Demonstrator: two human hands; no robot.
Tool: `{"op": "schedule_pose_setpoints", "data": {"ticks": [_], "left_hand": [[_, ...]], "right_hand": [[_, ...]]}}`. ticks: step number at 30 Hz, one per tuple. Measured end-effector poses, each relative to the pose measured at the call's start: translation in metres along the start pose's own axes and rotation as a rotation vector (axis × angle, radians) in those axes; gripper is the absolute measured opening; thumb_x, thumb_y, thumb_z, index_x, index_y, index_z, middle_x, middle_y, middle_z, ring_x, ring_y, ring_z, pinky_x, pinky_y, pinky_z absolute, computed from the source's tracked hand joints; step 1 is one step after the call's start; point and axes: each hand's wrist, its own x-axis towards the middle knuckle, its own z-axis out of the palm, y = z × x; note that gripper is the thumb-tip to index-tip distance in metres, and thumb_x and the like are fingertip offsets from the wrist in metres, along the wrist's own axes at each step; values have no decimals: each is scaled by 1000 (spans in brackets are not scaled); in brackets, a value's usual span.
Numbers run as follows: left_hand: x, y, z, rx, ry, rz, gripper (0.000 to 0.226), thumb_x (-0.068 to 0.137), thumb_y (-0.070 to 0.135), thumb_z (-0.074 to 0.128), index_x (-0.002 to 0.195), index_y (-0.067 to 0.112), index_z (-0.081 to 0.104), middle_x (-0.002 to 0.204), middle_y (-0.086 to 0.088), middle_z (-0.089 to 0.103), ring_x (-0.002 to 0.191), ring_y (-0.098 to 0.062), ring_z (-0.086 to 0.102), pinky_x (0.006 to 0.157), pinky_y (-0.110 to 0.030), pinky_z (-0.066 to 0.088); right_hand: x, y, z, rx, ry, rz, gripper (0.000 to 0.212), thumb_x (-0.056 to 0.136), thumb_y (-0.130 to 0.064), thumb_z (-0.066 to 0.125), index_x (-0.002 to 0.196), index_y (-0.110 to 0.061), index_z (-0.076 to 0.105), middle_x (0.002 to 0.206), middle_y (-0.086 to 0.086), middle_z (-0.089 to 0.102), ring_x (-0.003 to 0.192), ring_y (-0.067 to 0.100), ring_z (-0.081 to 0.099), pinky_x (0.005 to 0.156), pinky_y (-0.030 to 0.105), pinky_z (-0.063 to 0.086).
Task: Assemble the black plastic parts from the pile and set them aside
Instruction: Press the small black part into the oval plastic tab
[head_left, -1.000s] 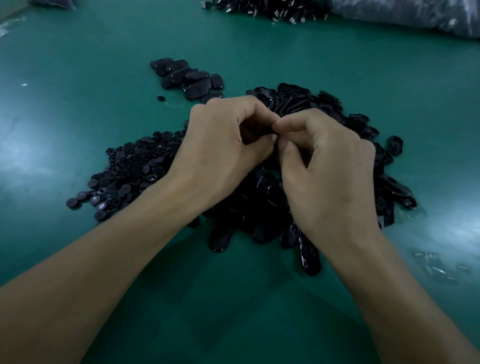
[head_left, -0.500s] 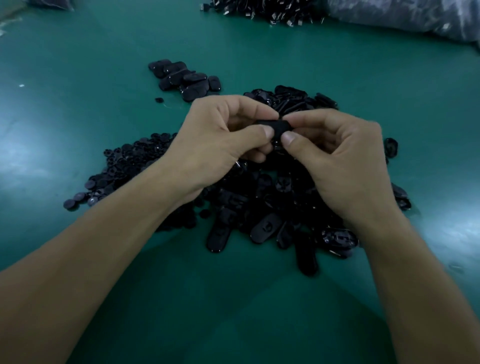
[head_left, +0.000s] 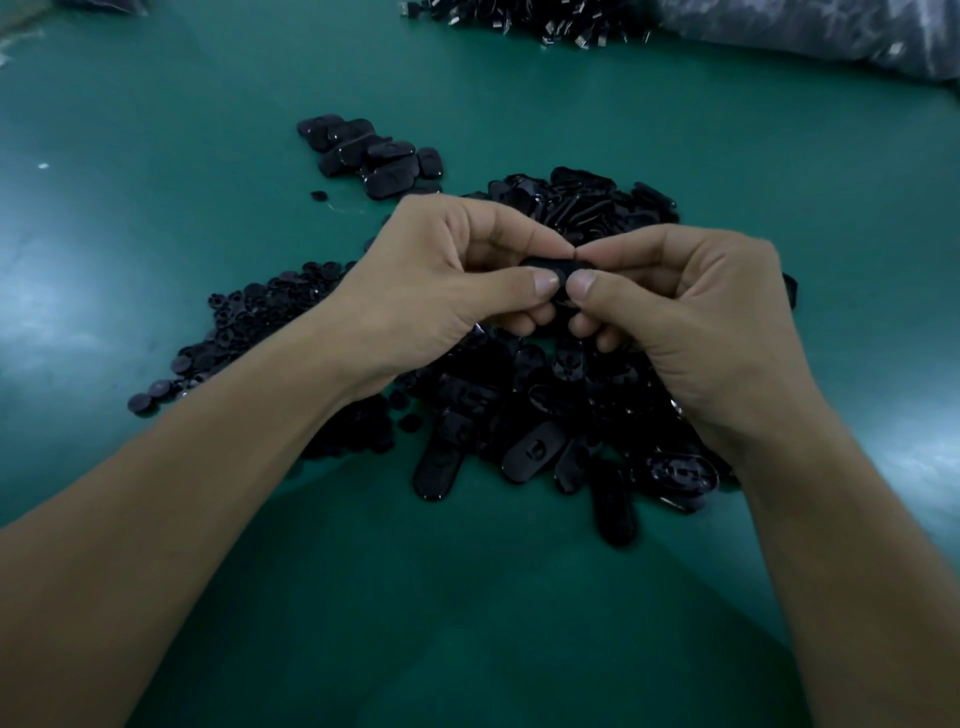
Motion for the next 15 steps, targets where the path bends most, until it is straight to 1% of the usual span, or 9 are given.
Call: {"op": "schedule_pose_setpoints", "data": {"ticks": [8, 12, 15], "left_hand": [[0, 0, 1, 7, 30, 6, 20, 83, 1, 74, 98, 13, 70, 76, -1, 76, 67, -9, 72, 64, -17, 56], [-2, 1, 3, 7, 33, 9, 19, 79, 6, 77, 96, 12, 72, 78, -5, 77, 70, -13, 74, 65, -18, 57], [-3, 1, 4, 1, 31, 6, 23, 73, 13, 78, 95, 11, 73, 80, -9, 77, 73, -18, 75, 66, -20, 58]], "right_hand": [[0, 2, -1, -19, -16, 0, 12, 83, -6, 79, 84, -15, 71, 65, 2, 73, 57, 11, 69, 54, 16, 51], [0, 1, -5, -51, -43, -30, 14, 82, -7, 80, 82, -17, 71, 66, 0, 73, 57, 9, 69, 55, 16, 51], [-1, -1, -10, -82, -76, -49, 14, 82, -9, 81, 83, -19, 72, 69, -1, 74, 59, 9, 69, 56, 17, 53]]}}
